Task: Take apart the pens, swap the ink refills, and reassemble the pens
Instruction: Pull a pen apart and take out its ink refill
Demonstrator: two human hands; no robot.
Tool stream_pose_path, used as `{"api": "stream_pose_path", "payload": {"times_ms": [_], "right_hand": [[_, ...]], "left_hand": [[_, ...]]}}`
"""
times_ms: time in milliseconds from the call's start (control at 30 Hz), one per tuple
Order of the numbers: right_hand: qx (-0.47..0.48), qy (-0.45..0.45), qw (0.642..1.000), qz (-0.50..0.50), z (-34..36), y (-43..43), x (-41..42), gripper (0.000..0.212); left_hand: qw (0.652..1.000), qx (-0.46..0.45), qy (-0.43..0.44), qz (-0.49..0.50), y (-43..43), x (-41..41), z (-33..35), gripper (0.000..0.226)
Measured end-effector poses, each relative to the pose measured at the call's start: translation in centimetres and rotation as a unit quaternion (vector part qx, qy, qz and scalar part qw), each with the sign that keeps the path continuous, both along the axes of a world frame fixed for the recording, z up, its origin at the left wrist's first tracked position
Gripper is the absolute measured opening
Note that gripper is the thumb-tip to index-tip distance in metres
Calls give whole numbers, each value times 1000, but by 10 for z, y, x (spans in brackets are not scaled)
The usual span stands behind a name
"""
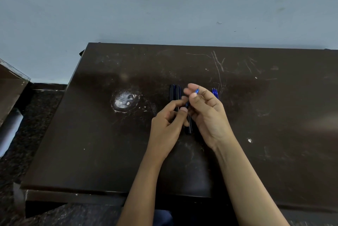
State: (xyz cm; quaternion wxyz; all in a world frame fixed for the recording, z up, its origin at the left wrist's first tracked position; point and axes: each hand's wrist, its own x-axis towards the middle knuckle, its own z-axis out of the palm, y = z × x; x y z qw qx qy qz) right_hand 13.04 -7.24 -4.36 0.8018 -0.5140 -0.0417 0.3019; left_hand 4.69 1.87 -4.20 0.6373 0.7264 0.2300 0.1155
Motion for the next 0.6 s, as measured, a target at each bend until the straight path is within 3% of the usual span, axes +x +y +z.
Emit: {"api": "stream_pose_path", "payload": {"times_ms": [100, 167, 300, 433, 600], "right_hand": [[-43, -15, 999, -20, -3, 0, -1, 29], [-31, 3, 999, -21, -4, -1, -1, 22], [-23, 22, 999, 0, 0, -1, -1, 27], [-65, 14, 998, -19, -1, -1, -3, 15], [-20, 41, 998, -35, 5, -3, -1, 23]], "left_hand": [[1000, 7, 7, -3, -1, -1, 0, 19], [1000, 8, 13, 7, -1, 0, -1, 17], [1000, 9, 16, 17, -1, 0, -2, 18], [1000, 2, 8, 25, 0, -1, -2, 17], [1000, -18, -1, 24, 1, 0, -1, 17]]}}
